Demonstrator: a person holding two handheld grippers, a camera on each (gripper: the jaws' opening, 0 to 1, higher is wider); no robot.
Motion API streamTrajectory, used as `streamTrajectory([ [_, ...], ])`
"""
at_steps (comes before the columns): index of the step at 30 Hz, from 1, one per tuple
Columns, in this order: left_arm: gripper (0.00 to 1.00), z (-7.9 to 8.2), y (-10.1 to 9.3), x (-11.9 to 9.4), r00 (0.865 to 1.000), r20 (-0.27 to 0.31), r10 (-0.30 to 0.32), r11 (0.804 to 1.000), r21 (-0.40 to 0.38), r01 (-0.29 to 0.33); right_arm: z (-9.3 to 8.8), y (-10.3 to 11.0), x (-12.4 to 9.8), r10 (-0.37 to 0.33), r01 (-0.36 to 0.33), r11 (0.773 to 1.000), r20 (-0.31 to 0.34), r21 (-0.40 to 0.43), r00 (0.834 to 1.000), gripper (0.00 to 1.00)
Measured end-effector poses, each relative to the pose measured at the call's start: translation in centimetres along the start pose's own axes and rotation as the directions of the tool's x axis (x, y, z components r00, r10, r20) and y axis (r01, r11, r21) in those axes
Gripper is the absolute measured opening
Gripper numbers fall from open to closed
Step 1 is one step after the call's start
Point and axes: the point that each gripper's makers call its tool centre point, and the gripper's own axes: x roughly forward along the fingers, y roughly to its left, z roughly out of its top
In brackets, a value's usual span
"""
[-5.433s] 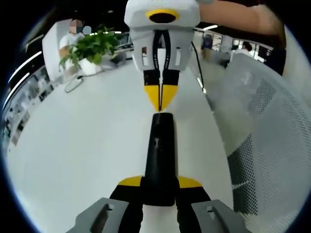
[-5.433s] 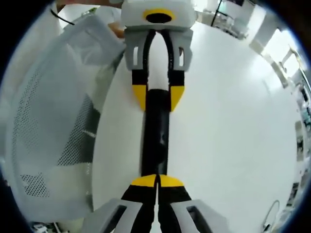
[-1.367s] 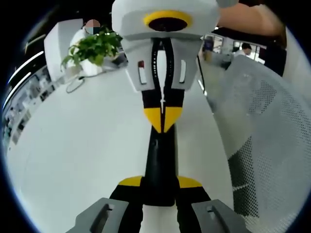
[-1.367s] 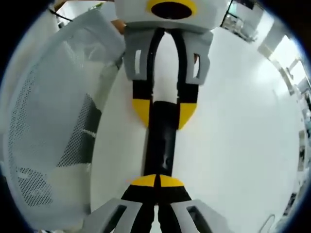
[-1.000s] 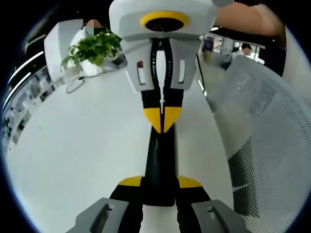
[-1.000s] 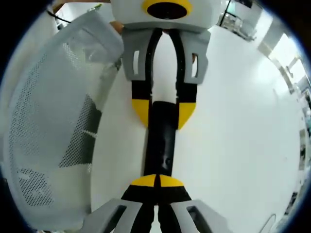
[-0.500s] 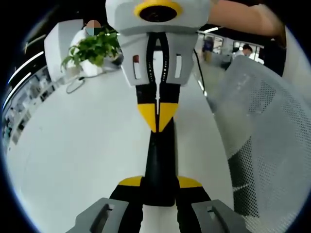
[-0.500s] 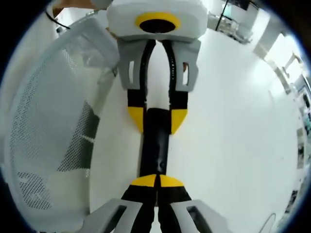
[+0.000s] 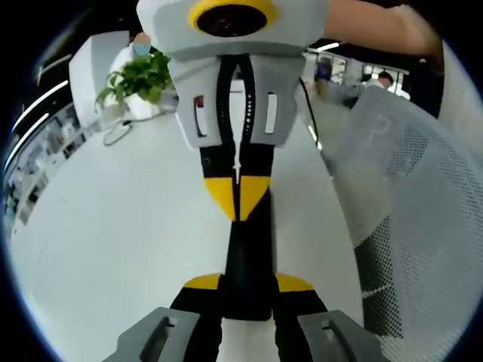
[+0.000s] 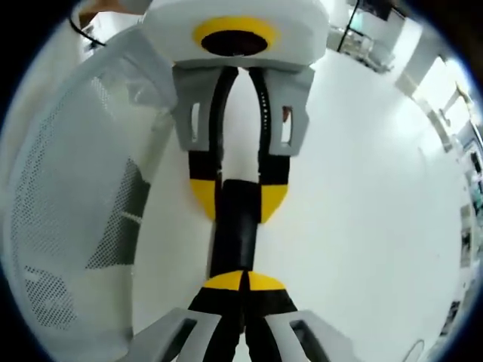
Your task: Press the specified remote control buttons in sequence, fully releasing each button before pressing the next.
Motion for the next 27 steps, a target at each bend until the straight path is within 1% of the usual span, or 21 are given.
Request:
streamTrajectory([
  [14,0.24,-0.16,0.10,-0.01,1.000,0.004,-0.003,1.000,0.002,0.003,0.19,0.15,0.35,0.017,-0.017,1.000,-0.004,-0.001,1.000,0.00],
  [19,0.24,-0.13,0.06,-0.02,1.000,0.004,-0.004,1.000,0.003,0.004,0.16,-0.04,0.35,0.057,-0.057,0.997,0.006,0.055,0.998,0.00],
  [27,0.23,-0.17,0.05,-0.04,1.000,0.005,-0.003,1.000,0.006,0.003,0.30,-0.02,0.38,0.101,-0.101,0.989,0.004,0.108,0.995,0.00],
])
